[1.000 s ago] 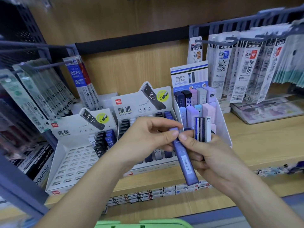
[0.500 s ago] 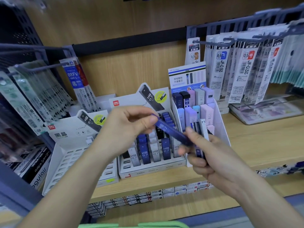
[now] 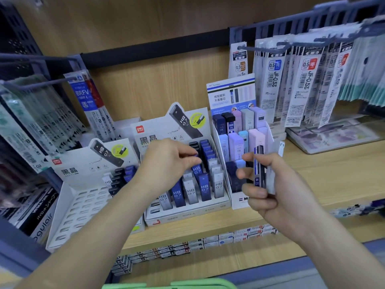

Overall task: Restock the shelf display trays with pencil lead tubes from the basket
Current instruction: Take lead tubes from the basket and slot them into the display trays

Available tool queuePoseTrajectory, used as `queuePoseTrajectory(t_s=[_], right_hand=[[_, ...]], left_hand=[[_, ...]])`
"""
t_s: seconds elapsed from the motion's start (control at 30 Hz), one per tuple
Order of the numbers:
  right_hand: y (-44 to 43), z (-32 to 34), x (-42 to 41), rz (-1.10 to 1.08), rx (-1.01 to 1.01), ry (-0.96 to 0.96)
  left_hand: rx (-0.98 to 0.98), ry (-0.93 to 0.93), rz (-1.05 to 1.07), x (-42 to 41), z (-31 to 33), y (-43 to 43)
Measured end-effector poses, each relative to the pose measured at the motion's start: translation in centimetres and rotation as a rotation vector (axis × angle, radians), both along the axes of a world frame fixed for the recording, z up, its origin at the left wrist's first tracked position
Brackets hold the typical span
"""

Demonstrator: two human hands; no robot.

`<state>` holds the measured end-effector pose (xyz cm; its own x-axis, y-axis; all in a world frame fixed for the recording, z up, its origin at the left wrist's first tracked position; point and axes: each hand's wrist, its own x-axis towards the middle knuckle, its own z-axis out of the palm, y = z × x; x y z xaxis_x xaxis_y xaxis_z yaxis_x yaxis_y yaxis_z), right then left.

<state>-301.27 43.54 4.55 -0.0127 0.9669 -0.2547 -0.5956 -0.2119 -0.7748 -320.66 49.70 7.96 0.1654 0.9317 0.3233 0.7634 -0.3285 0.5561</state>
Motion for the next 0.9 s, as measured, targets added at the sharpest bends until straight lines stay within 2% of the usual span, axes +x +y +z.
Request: queuePoseTrajectory(t_s=[0.33,0.6,0.9], right_hand=[[0.01,-0.07,-0.4,0.018,-0.002,-0.047],[-0.06,0.15,-0.69,0.046,0.007,-0.07],[-0.48,0.49,-0.81,0.086,0.017,-0.086]], left_hand=[[-0.007,0.151,-0.064,0.21,0.41,-0.22],[-0.078,0.022,-0.058,0.3,0.14,0.37],[-0.015,0.11,-0.066,0.25,0.17,0.35]])
